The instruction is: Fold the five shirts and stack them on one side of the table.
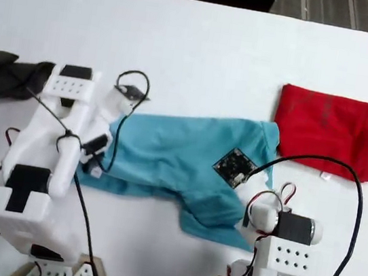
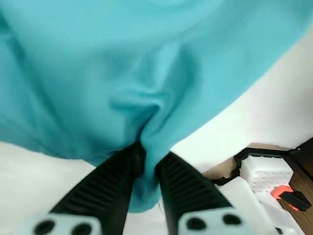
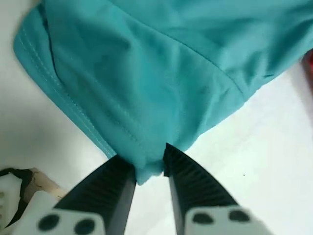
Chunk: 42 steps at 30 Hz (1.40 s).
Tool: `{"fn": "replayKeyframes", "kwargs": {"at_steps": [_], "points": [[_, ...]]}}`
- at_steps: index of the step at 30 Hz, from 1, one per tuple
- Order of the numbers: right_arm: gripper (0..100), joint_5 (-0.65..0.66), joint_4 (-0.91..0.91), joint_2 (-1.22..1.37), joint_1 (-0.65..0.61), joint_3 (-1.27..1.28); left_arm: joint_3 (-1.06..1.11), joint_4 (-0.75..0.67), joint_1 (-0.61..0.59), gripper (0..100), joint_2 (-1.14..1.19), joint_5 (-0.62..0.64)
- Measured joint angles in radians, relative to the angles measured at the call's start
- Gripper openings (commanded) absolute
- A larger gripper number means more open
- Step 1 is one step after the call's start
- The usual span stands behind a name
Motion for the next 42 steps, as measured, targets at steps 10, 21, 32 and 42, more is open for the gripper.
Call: {"fn": "replayKeyframes", "kwargs": {"at_steps": [10,21,32,42], "points": [[19.4,0.002,0.002,0.000,0.000,-0.206,-0.078,0.086,-0.103,28,0.000,-0.147],[1.1,-0.209,-0.186,0.115,-0.008,-0.420,-0.440,0.051,-0.144,3,0.005,0.023],[2.1,-0.354,-0.471,0.818,-0.091,-0.535,-0.629,-0.087,-0.003,3,0.443,0.193],[2.1,-0.368,-0.500,1.263,-0.057,-0.710,-1.089,0.003,-0.129,3,0.802,0.265]]}}
